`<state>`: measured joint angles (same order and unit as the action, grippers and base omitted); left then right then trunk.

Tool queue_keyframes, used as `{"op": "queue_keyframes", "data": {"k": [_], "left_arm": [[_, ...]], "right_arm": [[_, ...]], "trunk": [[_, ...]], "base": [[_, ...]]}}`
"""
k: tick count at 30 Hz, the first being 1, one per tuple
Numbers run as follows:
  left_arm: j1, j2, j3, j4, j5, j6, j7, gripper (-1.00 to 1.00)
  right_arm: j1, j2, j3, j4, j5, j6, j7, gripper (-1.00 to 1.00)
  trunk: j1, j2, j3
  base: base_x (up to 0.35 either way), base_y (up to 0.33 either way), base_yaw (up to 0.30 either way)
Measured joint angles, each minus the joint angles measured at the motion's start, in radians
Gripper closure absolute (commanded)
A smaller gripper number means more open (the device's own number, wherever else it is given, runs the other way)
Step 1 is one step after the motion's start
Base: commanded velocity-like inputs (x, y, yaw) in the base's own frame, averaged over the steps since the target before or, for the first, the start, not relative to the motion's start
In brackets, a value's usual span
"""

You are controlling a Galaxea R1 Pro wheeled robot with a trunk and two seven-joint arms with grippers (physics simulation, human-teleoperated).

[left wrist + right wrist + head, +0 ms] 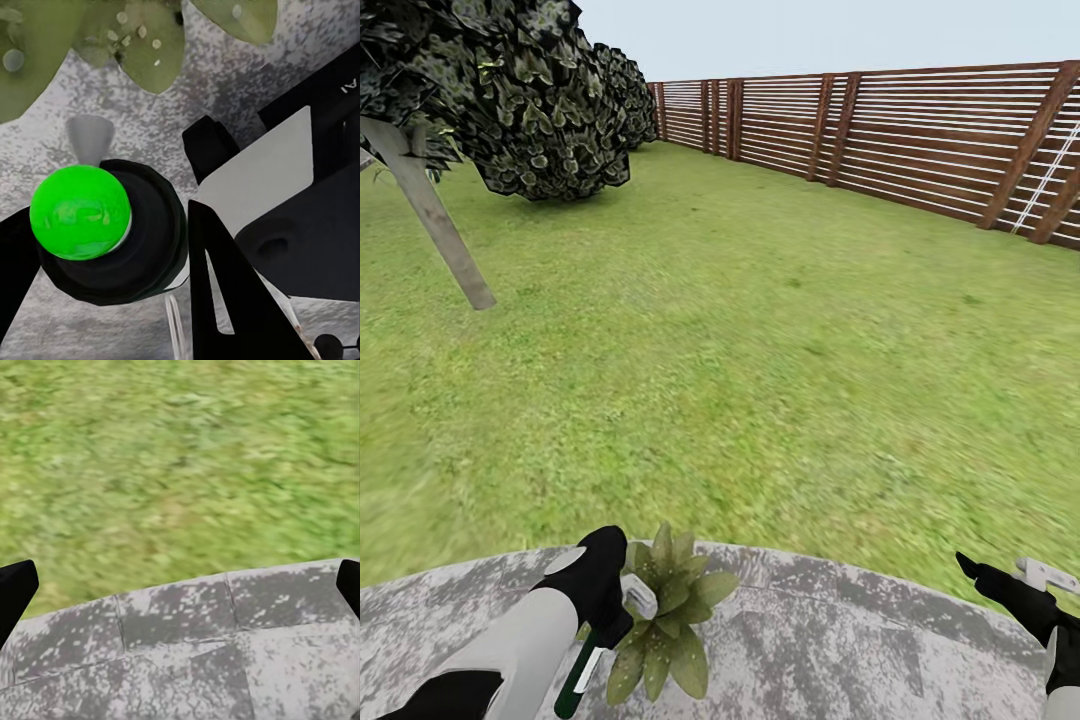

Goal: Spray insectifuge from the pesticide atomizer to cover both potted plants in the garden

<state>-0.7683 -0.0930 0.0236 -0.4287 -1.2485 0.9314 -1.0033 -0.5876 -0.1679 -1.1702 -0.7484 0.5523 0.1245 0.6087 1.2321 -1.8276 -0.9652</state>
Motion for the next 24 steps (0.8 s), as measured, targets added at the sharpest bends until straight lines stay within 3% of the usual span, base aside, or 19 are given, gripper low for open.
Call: {"op": "queue_keyframes", "data": {"k": [10,24], "left_arm": [[0.000,-0.006,0.001,0.001,0.001,0.001,-0.001,1.00],[0.000,-0.006,0.001,0.054,0.000,0.000,0.000,1.00]], "right_arm": [[0.000,0.000,0.000,0.000,0.000,0.000,0.000,-1.00],[0.000,0.000,0.001,0.000,0.001,-0.001,0.003,-1.00]], "trunk": [[0.000,0.000,0.000],[0.000,0.000,-0.009]], "base": [[-0.099,-0.168,0.000],[-0.011,-0.007,0.000]]}}
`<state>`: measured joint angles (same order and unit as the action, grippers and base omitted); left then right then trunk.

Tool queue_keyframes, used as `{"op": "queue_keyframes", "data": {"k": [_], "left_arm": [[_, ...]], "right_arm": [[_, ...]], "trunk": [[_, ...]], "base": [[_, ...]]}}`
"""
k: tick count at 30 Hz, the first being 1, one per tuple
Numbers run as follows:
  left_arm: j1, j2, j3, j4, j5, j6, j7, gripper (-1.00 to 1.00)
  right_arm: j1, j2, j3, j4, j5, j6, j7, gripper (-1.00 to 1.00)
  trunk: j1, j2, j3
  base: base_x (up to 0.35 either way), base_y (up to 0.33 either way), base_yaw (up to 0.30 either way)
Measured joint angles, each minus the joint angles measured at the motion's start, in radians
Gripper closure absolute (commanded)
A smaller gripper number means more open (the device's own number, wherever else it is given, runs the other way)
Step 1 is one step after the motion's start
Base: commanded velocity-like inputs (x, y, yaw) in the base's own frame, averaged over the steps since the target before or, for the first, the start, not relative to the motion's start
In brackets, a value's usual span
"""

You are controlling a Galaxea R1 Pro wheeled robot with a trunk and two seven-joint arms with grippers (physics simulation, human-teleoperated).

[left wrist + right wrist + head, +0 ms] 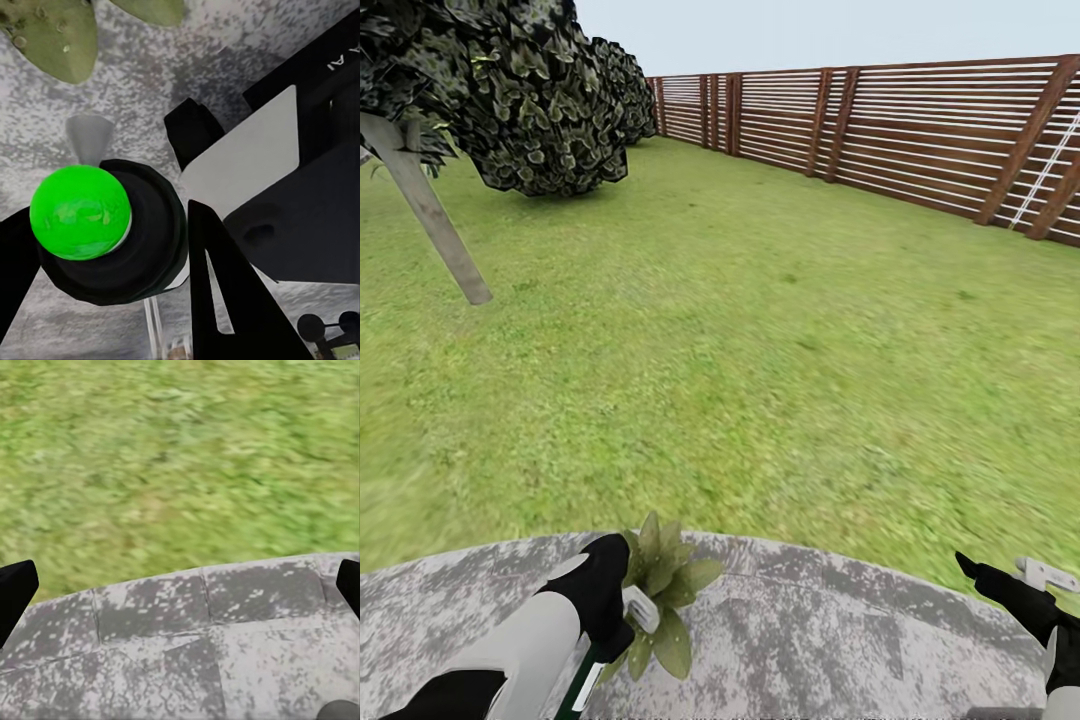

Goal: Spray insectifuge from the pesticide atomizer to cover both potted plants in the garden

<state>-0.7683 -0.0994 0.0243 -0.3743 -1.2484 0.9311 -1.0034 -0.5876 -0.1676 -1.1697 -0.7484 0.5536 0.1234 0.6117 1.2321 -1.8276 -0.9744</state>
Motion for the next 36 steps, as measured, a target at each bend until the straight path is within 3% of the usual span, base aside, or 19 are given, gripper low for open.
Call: {"op": "queue_keyframes", "data": {"k": [19,31,36], "left_arm": [[0.000,-0.021,-0.001,0.001,0.007,-0.011,0.003,1.00],[0.001,-0.027,-0.001,0.064,0.007,-0.011,0.004,1.00],[0.001,-0.048,-0.002,0.063,0.008,-0.011,0.004,1.00]], "right_arm": [[0.000,0.000,0.001,0.000,0.000,0.000,0.000,-1.00],[0.000,0.000,0.000,0.000,0.000,0.000,0.000,-1.00],[0.000,0.000,0.001,0.000,0.000,0.000,0.000,-1.00]], "trunk": [[0.000,0.000,-0.029],[0.000,0.000,-0.031],[0.000,0.000,-0.031]], "base": [[0.000,0.000,0.000],[0.000,0.000,0.000],[0.000,-0.046,0.000]]}}
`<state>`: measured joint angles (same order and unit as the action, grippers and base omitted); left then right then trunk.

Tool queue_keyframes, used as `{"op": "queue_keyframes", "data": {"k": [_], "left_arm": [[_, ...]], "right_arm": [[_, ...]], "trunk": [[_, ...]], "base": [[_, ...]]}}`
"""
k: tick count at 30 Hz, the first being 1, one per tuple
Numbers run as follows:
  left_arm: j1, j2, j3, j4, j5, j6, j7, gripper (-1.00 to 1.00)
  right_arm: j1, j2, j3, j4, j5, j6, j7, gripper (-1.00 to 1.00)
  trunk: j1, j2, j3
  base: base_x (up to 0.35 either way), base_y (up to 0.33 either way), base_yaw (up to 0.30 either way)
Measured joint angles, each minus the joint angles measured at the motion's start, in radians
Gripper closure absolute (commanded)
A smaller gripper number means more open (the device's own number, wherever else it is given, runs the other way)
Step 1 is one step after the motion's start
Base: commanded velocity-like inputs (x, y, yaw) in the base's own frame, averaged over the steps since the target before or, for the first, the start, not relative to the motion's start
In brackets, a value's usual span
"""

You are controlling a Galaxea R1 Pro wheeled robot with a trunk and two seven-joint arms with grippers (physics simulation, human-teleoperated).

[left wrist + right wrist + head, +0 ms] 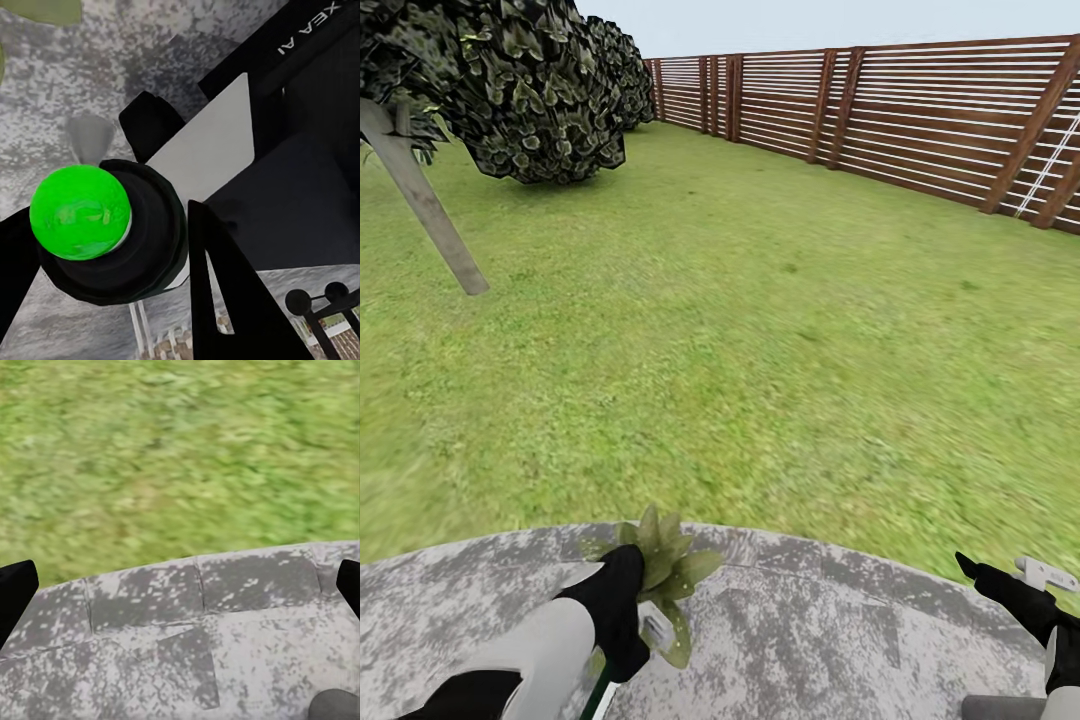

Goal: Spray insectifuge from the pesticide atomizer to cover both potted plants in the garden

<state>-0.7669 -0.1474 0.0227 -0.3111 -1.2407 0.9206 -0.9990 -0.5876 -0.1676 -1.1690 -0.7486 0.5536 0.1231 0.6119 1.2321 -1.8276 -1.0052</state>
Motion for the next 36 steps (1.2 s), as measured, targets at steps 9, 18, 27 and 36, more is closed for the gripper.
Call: {"op": "queue_keyframes", "data": {"k": [9,18,27,36], "left_arm": [[0.000,-0.002,0.004,0.003,-0.001,0.000,0.000,1.00],[0.000,0.036,0.004,-0.002,-0.006,-0.002,0.028,1.00],[0.000,0.039,0.004,-0.070,0.002,0.002,0.029,1.00],[0.000,0.036,0.004,-0.074,0.001,0.002,0.029,1.00]], "right_arm": [[0.000,0.000,0.000,0.000,0.000,0.000,0.000,-1.00],[0.000,0.000,0.000,0.000,0.000,0.000,0.000,-1.00],[0.000,0.000,0.000,0.000,0.000,-0.001,-0.002,-1.00],[0.000,0.000,0.000,0.000,0.000,-0.002,-0.002,-1.00]], "trunk": [[0.000,0.000,0.000],[0.000,0.000,0.000],[0.000,0.000,0.000],[0.000,0.000,0.009]], "base": [[0.000,-0.022,0.000],[0.000,0.000,0.000],[0.000,0.000,0.000],[0.000,0.000,0.081]]}}
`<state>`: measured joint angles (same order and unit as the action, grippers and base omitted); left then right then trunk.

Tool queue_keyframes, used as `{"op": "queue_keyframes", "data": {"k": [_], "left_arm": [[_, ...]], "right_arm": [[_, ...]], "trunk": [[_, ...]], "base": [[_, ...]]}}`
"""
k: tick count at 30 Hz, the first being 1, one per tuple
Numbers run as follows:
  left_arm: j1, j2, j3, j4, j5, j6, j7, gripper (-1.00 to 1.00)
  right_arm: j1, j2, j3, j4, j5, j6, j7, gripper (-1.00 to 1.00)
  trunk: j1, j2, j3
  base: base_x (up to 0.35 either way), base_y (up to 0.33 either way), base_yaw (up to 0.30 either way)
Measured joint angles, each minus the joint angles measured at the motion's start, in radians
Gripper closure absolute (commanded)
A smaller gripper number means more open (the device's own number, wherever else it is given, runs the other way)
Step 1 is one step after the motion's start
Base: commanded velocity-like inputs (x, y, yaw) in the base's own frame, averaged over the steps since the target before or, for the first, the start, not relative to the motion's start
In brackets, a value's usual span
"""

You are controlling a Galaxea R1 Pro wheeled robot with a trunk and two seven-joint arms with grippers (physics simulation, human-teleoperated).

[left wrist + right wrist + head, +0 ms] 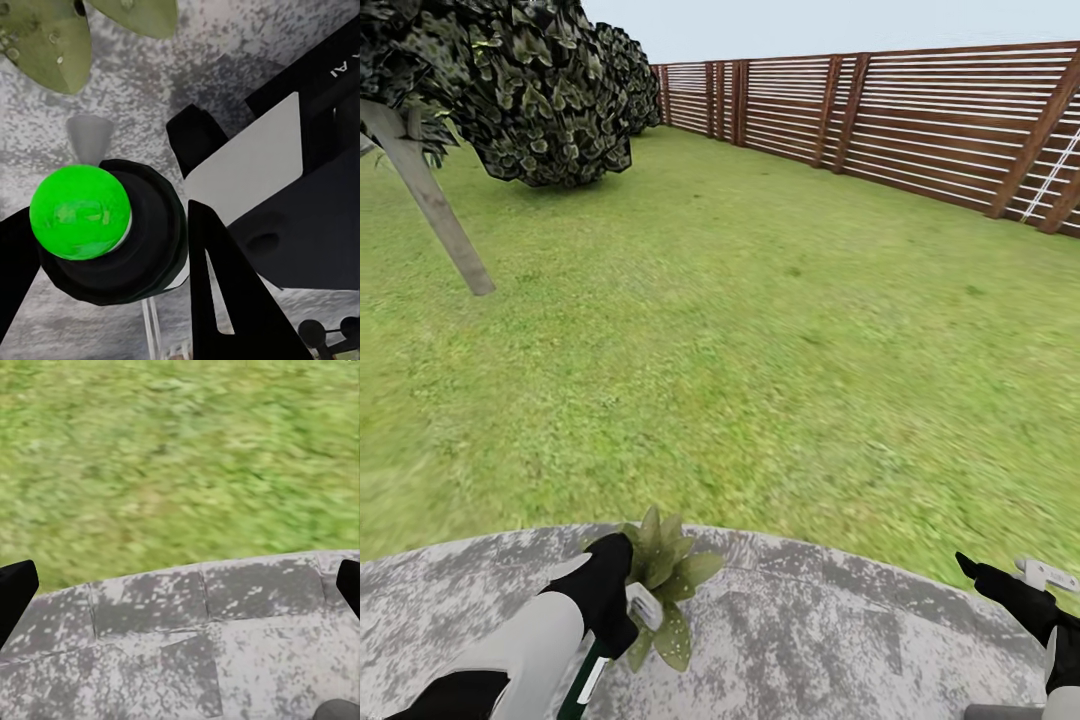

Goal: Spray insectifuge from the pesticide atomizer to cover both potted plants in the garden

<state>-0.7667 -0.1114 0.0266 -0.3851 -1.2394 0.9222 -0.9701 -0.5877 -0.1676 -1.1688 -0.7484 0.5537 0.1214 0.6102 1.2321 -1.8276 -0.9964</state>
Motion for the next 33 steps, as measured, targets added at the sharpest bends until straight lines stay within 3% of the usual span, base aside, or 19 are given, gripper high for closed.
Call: {"op": "queue_keyframes", "data": {"k": [21,27,29,33], "left_arm": [[0.000,-0.002,0.000,-0.023,0.007,-0.001,-0.001,1.00],[0.000,-0.002,0.002,-0.025,0.109,-0.001,-0.001,1.00],[0.000,-0.002,0.003,-0.025,0.125,-0.007,-0.001,1.00],[0.000,-0.002,0.003,-0.025,0.205,-0.041,-0.001,1.00]], "right_arm": [[0.000,0.000,0.000,0.000,0.000,0.000,0.000,-1.00],[0.000,0.000,0.000,0.000,0.000,-0.001,0.000,-1.00],[0.000,0.001,0.000,0.000,0.000,-0.002,0.000,-1.00],[0.000,0.001,0.000,0.000,0.000,-0.002,0.000,-1.00]], "trunk": [[0.000,0.000,0.029],[0.000,0.000,0.038],[0.000,0.000,0.040],[0.000,0.000,0.046]], "base": [[-0.124,0.000,0.092],[-0.002,0.000,0.088],[0.000,0.000,0.088],[0.000,0.000,0.088]]}}
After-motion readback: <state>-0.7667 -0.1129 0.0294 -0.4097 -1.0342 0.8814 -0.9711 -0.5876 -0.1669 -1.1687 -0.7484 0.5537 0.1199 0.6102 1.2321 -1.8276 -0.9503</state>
